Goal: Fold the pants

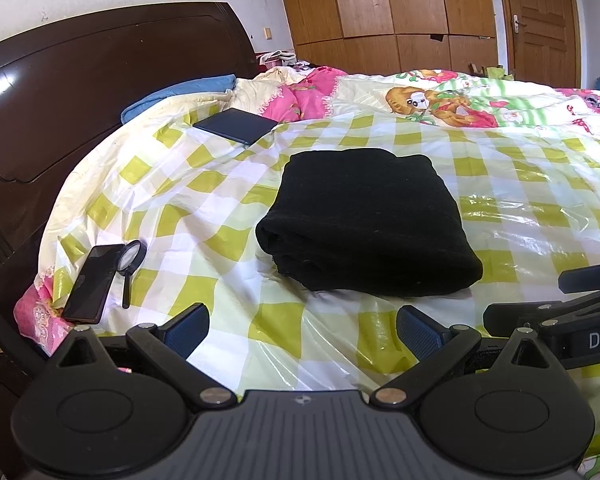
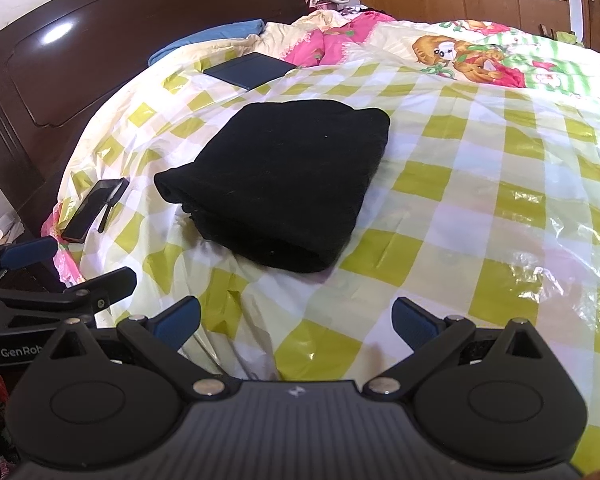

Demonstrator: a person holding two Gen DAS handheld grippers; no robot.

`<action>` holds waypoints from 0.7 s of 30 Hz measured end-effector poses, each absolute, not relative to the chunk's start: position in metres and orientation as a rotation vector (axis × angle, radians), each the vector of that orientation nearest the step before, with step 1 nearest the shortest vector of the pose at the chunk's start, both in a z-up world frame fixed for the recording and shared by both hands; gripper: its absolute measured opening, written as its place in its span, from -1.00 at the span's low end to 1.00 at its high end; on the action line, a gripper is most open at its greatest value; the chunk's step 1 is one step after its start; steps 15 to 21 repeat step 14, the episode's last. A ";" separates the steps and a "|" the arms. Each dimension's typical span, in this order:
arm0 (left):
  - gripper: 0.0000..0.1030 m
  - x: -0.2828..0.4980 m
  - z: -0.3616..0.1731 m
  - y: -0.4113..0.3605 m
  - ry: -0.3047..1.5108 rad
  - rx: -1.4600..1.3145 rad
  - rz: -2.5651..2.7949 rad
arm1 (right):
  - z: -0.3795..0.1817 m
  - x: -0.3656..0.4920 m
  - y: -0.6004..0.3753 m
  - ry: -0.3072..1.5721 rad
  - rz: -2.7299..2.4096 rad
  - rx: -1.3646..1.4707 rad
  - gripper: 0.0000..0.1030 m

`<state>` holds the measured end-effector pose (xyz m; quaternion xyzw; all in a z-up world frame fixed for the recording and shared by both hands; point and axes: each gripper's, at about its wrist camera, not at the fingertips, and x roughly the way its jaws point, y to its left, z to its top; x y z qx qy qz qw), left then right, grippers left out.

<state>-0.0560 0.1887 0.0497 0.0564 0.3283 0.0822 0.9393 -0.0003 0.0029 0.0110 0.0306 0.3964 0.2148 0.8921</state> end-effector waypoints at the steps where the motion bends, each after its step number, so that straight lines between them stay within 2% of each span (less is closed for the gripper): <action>1: 1.00 -0.056 0.050 0.189 0.670 0.116 0.169 | 0.011 0.000 0.003 0.823 0.447 0.064 0.97; 21: 1.00 -0.058 0.051 0.194 0.666 0.126 0.172 | 0.013 -0.002 0.004 0.818 0.458 0.062 0.97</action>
